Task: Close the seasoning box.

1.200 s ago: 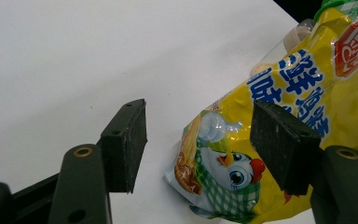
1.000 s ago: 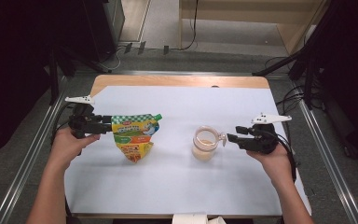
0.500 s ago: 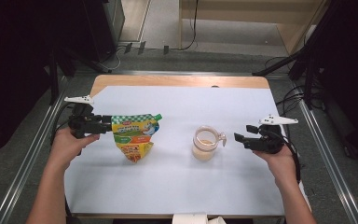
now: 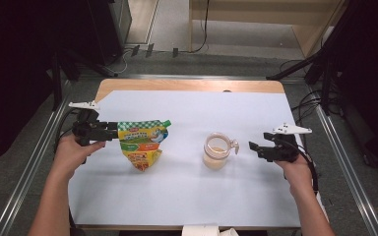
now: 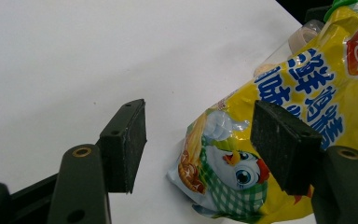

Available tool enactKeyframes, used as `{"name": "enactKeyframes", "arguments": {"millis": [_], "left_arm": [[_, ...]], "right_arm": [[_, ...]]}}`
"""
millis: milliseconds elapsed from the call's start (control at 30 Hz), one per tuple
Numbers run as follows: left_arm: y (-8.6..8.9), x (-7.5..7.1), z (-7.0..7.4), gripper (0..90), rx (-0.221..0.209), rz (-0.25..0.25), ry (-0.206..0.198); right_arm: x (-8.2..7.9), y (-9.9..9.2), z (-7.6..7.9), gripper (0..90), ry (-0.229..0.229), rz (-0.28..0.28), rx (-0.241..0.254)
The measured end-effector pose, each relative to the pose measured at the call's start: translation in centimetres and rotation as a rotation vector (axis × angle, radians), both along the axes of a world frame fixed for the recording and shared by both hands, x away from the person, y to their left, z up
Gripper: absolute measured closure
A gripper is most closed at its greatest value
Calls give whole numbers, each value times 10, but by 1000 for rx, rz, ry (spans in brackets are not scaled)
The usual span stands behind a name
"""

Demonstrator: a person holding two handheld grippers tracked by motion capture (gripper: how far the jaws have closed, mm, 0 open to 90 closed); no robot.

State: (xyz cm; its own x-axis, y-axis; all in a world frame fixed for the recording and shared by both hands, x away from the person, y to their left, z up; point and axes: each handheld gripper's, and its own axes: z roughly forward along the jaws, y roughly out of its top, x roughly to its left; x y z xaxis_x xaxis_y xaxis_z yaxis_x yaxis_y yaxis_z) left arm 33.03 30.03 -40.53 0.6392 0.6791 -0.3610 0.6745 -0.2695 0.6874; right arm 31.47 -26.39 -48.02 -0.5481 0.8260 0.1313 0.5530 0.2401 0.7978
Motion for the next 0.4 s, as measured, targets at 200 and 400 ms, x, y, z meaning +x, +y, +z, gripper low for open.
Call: {"name": "enactKeyframes", "arguments": {"millis": [200, 400], "left_arm": [[1, 1, -1, 359, 10, 7, -7], [1, 1, -2, 346, 25, 20, -26]], "right_arm": [[1, 1, -2, 232, 18, 25, -3], [0, 3, -3, 232, 25, 26, 2]]}}
